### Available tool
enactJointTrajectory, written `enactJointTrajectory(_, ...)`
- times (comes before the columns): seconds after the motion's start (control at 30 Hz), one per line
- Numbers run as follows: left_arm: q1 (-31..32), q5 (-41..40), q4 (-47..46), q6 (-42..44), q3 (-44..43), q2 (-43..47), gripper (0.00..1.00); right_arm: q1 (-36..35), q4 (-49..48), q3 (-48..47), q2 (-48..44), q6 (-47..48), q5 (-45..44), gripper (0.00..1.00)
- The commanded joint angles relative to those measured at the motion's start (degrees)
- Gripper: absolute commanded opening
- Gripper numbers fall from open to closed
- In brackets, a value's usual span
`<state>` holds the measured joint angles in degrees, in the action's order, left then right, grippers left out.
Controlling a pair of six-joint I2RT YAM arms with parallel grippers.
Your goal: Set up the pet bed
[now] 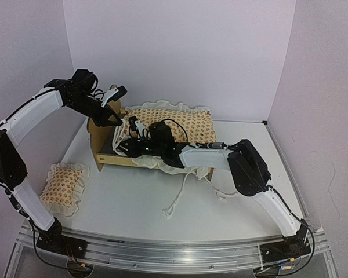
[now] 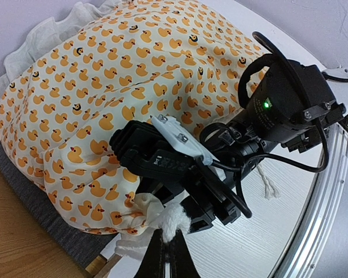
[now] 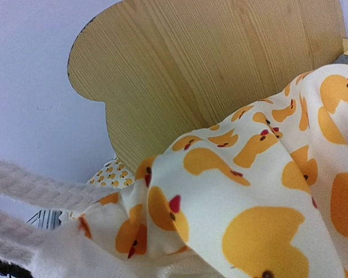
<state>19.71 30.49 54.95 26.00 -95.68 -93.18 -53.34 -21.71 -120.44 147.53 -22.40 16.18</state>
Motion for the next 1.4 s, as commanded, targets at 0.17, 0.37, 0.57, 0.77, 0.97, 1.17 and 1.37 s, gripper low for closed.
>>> enactJointTrajectory(0.17, -0.4, 1.7, -3.1, -2.5, -4.9, -2.0, 0.0, -1.0, 0.2, -3.2, 1.9, 4.1, 8.4, 0.49)
enactJointTrajectory(0.37, -0.3, 2.3, -2.6, -2.7, -4.9, -1.9, 0.0, -1.1, 0.3, -5.3, 2.9, 4.9, 6.0, 0.37)
enactJointTrajectory(0.57, -0.4, 2.5, -2.6, -3.1, -5.2, -1.8, 0.0, -1.1, 1.2, -9.6, 6.2, 4.4, 4.5, 0.3)
enactJointTrajectory(0.77, -0.5, 2.0, -2.7, -3.0, -4.8, -1.8, 0.0, -1.1, 1.4, -8.5, 5.1, 5.4, 5.0, 0.0)
enactJointTrajectory(0.97, -0.9, -2.9, -3.5, -2.8, -3.4, -1.9, 0.03, -0.9, 1.3, -8.4, 3.1, 4.9, 5.6, 0.0)
enactJointTrajectory(1.17, -5.3, -8.6, -2.5, -1.7, -3.9, -5.6, 0.58, -0.1, -2.2, -9.2, 0.7, -1.0, 10.8, 0.0)
enactJointTrajectory(1.37, -9.3, 3.9, -0.8, 0.7, -7.9, -2.0, 0.93, 2.6, -7.4, -7.2, 0.1, -9.2, 8.7, 0.0)
